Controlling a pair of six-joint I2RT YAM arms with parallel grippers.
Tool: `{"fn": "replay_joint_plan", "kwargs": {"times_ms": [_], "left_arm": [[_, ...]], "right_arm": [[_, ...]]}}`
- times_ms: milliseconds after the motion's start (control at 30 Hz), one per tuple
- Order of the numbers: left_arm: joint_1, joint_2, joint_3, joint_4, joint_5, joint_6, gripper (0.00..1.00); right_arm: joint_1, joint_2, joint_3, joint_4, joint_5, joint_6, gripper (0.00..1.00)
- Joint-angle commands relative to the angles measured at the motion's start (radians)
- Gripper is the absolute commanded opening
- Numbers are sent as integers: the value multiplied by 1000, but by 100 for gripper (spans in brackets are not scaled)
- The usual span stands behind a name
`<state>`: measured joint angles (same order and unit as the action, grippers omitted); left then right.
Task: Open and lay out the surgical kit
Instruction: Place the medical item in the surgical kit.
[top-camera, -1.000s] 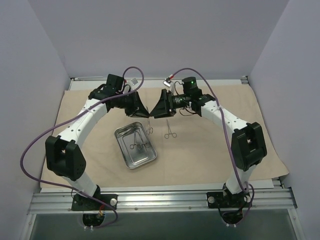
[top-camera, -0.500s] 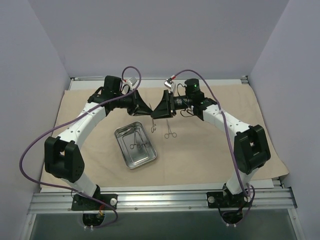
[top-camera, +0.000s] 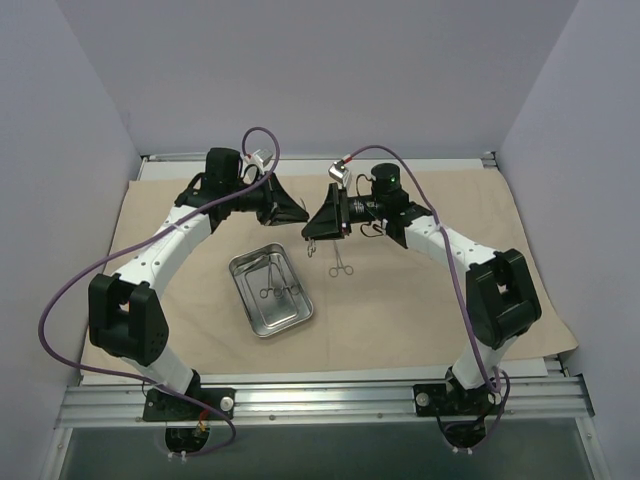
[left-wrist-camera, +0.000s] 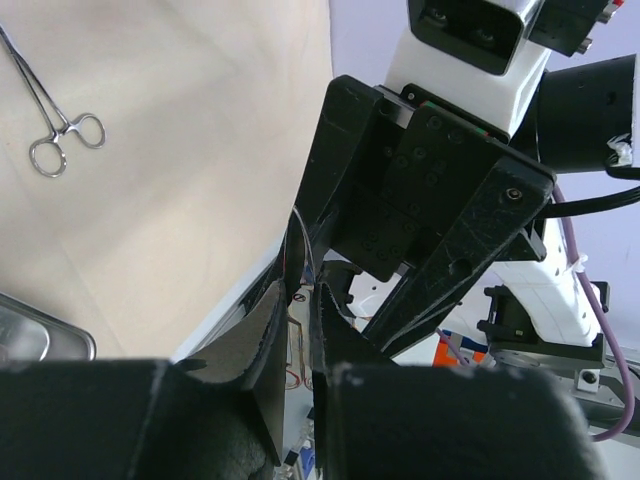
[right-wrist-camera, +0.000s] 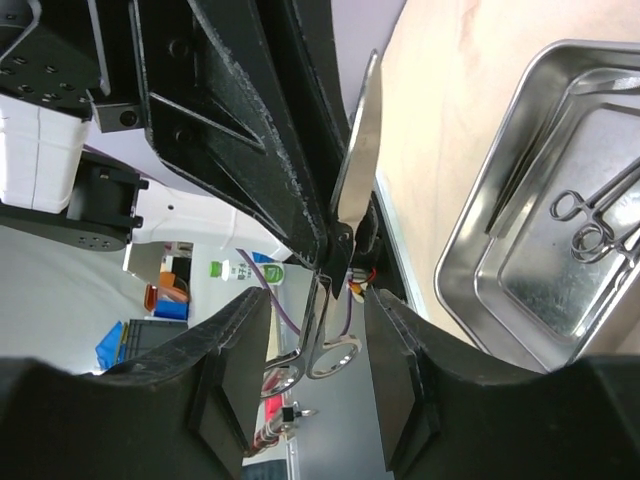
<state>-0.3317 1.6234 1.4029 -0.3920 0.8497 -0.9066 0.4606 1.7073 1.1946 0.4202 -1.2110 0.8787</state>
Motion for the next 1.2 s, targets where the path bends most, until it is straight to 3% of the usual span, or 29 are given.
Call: {"fn": "replay_joint_plan", "kwargs": {"times_ms": [0, 67, 167, 233, 267, 300, 333, 400, 433, 500, 567, 600, 633, 667, 700, 733, 767, 833, 1000, 1167], "left_arm": [[5, -45, -4, 85, 40, -23, 2], [3, -45, -10, 97, 43, -31, 2], [5, -42, -15, 107, 49, -34, 2], [5, -40, -16, 122, 55, -38, 2], [5, -37, -16, 128, 55, -43, 2], [6, -36, -16, 133, 58, -44, 2], [6, -33, -16, 139, 63, -44, 2], [11, -22, -13, 136, 65, -43, 10], [22, -20, -15, 137, 61, -44, 23], [36, -20, -22, 142, 51, -44, 34], [56, -19, -22, 137, 42, -32, 42], [63, -19, -10, 118, 35, -20, 45], [69, -17, -4, 75, 23, -3, 47], [83, -16, 1, 49, 14, 30, 47], [92, -16, 22, 10, -1, 52, 50], [98, -14, 30, -67, -18, 78, 51], [112, -16, 34, -99, -55, 116, 52], [123, -16, 47, -207, -104, 162, 53], [108, -2, 102, -435, -325, 334, 50], [59, 1, 113, -551, -458, 403, 50]], "right_arm": [[9, -49, -16, 182, -47, 89, 41], [9, -45, -35, 235, -50, 150, 38], [9, -34, -75, 411, -59, 254, 21], [9, -23, -99, 602, -64, 397, 13], [9, -6, -115, 677, -65, 455, 5], [9, 5, -140, 857, -67, 591, 0], [7, 32, -153, 964, -65, 668, 0], [-3, 67, -184, 1251, -45, 889, 0], [-14, 95, -190, 1322, -20, 940, 0], [-17, 107, -185, 1359, -25, 976, 0], [-26, 69, -182, 1249, -15, 845, 0], [-31, 43, -173, 954, -13, 735, 0], [-33, -16, -118, 707, -7, 384, 0], [-36, -40, -57, 429, 48, 147, 0], [-36, -43, 33, -175, 106, -91, 0], [-33, -10, 191, -377, 154, -273, 0], [-33, 4, 226, -481, 206, -409, 0], [-46, 6, 255, -609, 292, -464, 0], [-33, 71, 361, -949, 808, -636, 0], [-17, 136, 376, -1063, 1041, -656, 0]]}}
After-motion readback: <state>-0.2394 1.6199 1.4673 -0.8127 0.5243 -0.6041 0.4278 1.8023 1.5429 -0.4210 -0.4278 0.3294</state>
